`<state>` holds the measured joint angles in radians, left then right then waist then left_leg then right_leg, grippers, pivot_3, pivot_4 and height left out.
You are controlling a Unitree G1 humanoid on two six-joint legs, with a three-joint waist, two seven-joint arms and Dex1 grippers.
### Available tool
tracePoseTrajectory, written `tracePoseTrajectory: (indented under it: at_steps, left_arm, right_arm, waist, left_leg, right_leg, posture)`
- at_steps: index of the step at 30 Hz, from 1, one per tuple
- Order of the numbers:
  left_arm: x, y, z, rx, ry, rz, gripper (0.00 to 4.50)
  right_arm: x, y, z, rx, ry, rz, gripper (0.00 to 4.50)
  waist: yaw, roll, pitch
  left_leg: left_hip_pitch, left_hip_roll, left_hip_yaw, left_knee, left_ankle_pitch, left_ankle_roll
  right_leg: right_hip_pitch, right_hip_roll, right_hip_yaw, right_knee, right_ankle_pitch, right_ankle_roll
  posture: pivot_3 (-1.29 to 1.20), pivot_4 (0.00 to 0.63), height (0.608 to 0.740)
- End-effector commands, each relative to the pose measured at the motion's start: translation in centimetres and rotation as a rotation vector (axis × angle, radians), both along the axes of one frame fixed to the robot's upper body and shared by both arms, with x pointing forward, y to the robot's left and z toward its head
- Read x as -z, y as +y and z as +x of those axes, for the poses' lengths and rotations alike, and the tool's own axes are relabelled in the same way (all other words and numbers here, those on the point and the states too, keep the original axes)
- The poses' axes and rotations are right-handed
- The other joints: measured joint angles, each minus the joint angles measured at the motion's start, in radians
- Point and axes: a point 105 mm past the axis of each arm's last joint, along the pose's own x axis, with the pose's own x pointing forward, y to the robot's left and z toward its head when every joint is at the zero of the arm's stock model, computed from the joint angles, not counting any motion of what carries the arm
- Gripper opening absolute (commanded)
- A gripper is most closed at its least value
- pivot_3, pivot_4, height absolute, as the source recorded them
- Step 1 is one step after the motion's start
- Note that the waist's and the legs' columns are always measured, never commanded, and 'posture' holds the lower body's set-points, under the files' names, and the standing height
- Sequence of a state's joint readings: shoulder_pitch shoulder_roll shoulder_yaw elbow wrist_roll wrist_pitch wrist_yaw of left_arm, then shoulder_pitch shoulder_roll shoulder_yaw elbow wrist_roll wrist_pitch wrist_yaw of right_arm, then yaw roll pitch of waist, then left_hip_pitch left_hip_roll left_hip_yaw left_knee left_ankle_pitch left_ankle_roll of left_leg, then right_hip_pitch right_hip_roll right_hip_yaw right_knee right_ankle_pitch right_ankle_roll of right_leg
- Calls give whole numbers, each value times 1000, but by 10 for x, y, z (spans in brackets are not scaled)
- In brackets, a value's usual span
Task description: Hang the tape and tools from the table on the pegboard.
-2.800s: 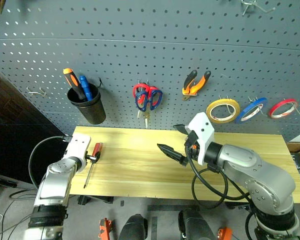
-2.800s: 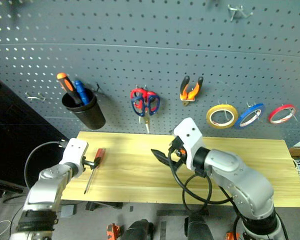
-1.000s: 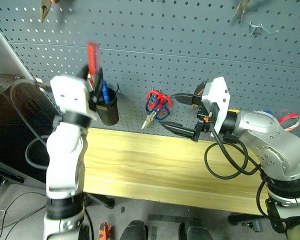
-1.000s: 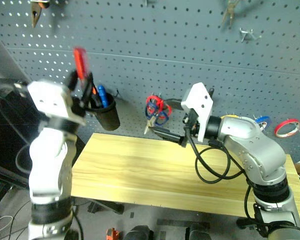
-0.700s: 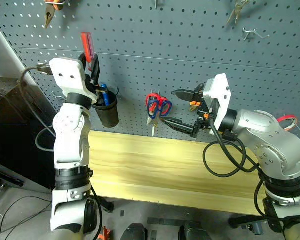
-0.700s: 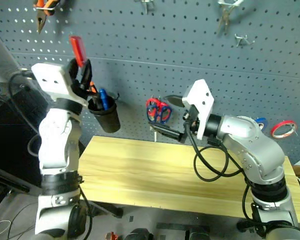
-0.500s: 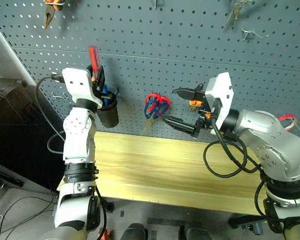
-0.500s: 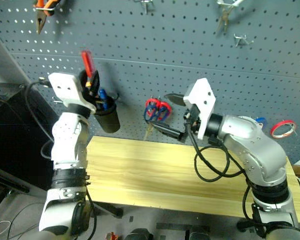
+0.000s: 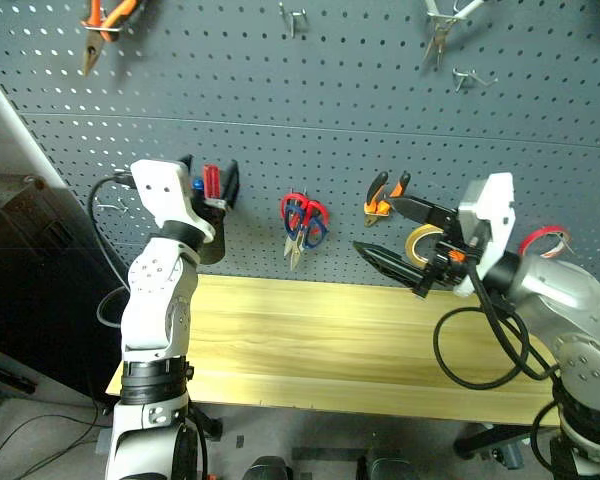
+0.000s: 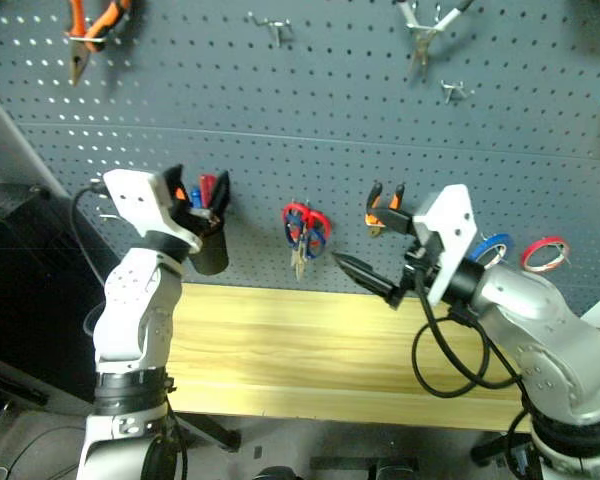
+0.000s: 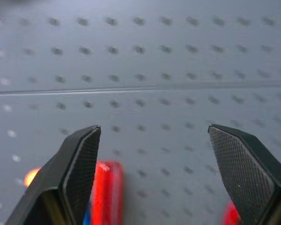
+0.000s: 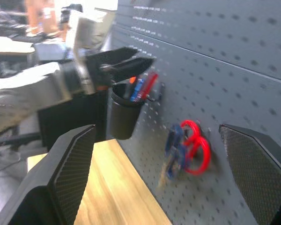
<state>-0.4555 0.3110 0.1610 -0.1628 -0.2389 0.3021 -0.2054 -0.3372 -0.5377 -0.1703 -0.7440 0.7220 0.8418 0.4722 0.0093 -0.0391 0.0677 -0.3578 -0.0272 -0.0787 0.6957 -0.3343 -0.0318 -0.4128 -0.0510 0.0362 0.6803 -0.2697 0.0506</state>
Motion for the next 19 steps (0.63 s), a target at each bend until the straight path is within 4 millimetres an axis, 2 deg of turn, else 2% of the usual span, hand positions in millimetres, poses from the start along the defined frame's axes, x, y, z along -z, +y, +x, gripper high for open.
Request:
tracePoseTrajectory:
  at_steps: [1, 4, 6, 9, 15, 17, 19]
  left_arm:
    - [16, -9, -5, -15, 102, 77, 3901]
    - [49, -11, -10, 14, 206, 128, 3901]
    - [67, -10, -13, 32, 251, 140, 3901]
    - [106, -9, -19, 51, 358, 168, 3901]
    - [174, 21, -25, -54, 537, 129, 3901]
    - [189, 30, -27, -78, 579, 110, 3901]
    - [194, 35, -29, -90, 574, 120, 3901]
  right_arm:
    - [4, -38, 14, 244, -26, 68, 4500]
    - [30, -77, 27, 488, -26, 96, 4500]
    - [49, -94, 30, 582, -23, 110, 4500]
    - [93, -116, 29, 734, 16, 44, 4500]
    - [168, -149, 17, 937, 155, 12, 4500]
    - [186, -154, 15, 958, 201, 10, 4500]
    - [196, -153, 15, 933, 209, -35, 4500]
  waist:
    - [8, 1, -4]
    - [14, 5, -9]
    - [14, 7, -12]
    - [13, 13, -15]
    - [12, 24, -27]
    - [11, 24, -27]
    - [11, 24, -27]
  left_leg:
    - [5, -1, 0, 0, -1, 2]
    - [18, -5, 2, -1, -3, 5]
    - [29, -3, 2, -4, -3, 5]
    - [32, 1, 4, -5, -3, 5]
    - [34, 3, 5, -6, -4, 5]
    - [35, 3, 6, -6, -3, 5]
    - [35, 3, 5, -6, -3, 5]
  right_leg:
    - [5, 1, 0, -1, 0, 0]
    - [19, 3, 2, -2, -1, 1]
    - [29, 6, 3, -5, -1, 0]
    - [31, 10, 5, -5, -2, -1]
    - [30, 12, 7, -4, -2, -2]
    - [30, 12, 8, -4, -2, -2]
    - [30, 12, 7, -4, -2, -2]
  posture:
    - [70, 14, 740]
    - [66, 8, 740]
    - [61, 5, 740]
    - [53, 0, 740]
    - [47, 0, 740]
    - [51, 0, 740]
    - [59, 0, 740]
